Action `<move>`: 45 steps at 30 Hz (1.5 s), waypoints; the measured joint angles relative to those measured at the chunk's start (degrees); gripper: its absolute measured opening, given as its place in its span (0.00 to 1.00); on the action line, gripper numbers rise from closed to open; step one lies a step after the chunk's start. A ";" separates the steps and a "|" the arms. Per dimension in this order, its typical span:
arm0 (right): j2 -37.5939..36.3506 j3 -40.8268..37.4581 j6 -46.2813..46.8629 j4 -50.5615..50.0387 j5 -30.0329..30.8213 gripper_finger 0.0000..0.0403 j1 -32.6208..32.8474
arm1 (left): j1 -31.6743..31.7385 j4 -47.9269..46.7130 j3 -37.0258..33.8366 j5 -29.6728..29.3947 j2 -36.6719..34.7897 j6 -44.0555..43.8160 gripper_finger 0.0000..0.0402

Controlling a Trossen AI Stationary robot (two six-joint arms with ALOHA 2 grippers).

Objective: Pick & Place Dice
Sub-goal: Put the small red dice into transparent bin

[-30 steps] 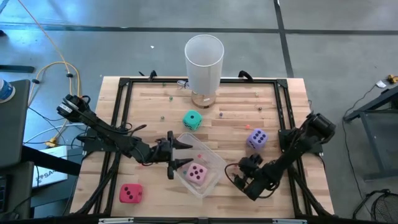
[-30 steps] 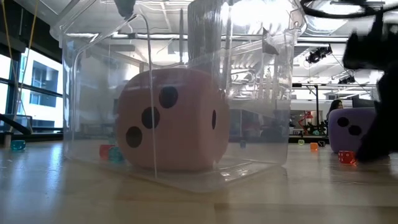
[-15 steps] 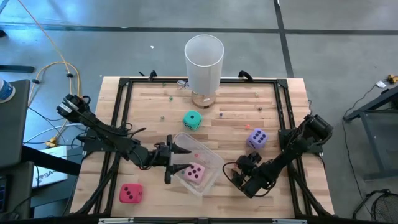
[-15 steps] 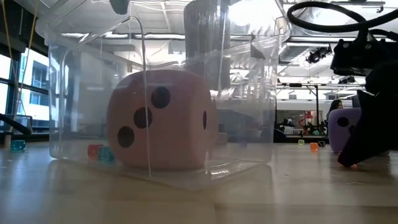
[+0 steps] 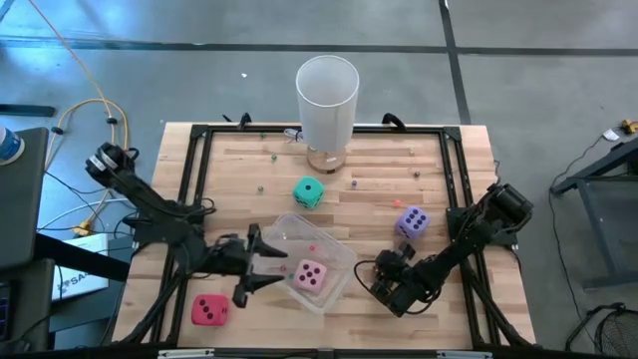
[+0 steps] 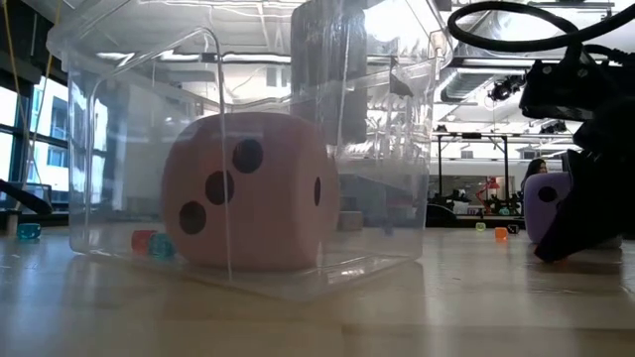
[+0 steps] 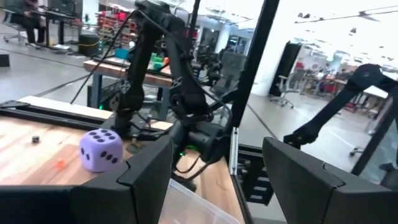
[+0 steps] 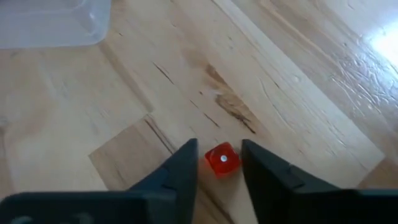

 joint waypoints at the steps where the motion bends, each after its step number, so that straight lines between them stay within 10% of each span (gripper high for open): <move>1: 0.00 0.00 -1.11 0.01 -0.19 0.23 0.00 | -0.85 -0.09 0.00 -1.41 -0.32 0.00 0.60; 18: -9.25 -0.33 -8.02 -9.25 2.83 0.09 -0.39 | -10.91 -12.33 0.00 -7.04 -1.26 -17.03 0.60; 32: -27.80 2.60 -31.66 1.22 34.50 0.09 -2.40 | -6.98 -14.29 0.00 -6.96 -1.23 -17.05 0.60; 38: -25.45 2.62 -65.97 36.97 21.89 0.09 -2.75 | -5.25 -14.95 0.00 -6.90 -1.23 -17.05 0.60; 45: -14.54 2.56 -71.60 51.04 6.30 0.09 -6.15 | -5.05 -15.94 0.00 -6.89 -1.23 -17.05 0.60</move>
